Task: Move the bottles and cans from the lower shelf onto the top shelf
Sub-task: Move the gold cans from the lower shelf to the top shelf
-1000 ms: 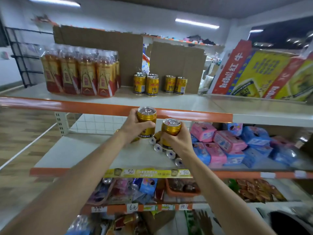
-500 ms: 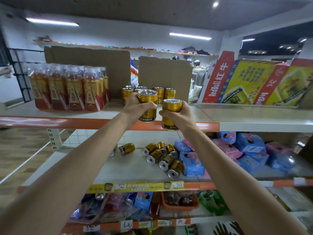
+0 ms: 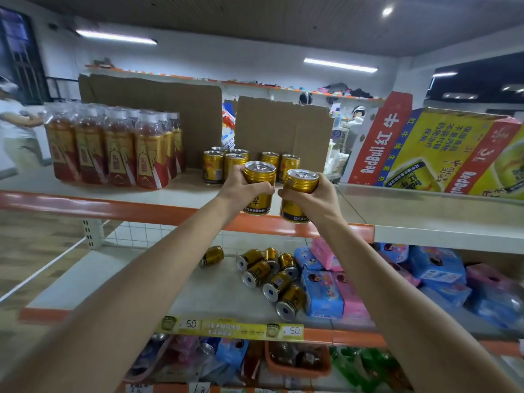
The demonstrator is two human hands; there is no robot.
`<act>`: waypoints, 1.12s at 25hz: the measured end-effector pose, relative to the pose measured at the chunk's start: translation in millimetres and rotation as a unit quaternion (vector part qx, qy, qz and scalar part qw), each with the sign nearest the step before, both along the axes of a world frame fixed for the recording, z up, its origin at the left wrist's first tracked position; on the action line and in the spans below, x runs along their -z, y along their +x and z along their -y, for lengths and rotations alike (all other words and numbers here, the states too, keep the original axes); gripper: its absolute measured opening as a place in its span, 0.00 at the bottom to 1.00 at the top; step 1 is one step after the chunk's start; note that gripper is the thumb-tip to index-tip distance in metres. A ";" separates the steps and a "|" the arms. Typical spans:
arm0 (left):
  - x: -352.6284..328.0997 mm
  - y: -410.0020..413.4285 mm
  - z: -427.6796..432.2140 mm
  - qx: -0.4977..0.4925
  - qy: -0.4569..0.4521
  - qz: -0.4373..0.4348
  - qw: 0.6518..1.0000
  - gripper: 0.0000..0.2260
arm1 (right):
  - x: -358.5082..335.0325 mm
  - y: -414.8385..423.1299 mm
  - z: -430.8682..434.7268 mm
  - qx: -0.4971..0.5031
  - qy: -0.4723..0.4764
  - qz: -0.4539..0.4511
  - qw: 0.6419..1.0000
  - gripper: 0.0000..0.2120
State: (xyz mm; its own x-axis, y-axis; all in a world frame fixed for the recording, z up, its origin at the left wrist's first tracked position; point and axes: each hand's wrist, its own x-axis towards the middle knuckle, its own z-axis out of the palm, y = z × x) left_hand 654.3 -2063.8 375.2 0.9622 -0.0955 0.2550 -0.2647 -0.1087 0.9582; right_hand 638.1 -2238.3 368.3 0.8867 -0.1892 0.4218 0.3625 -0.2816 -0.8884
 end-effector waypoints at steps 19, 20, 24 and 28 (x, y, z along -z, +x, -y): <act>11.5 171.6 36.2 -0.027 0.011 -0.059 0.998 0.32 | 14.2 156.4 13.0 0.039 -0.047 -0.049 0.997 0.25; 12.8 177.8 38.7 -0.029 0.011 -0.057 0.998 0.33 | 15.7 165.2 14.5 0.040 -0.045 -0.053 0.997 0.25; 16.0 194.8 43.7 -0.045 0.016 -0.073 0.996 0.40 | 13.4 191.3 18.6 0.026 -0.053 -0.067 0.996 0.26; 18.1 209.8 49.1 -0.057 0.001 -0.081 0.995 0.45 | 9.6 201.4 21.5 -0.004 -0.051 -0.061 0.997 0.22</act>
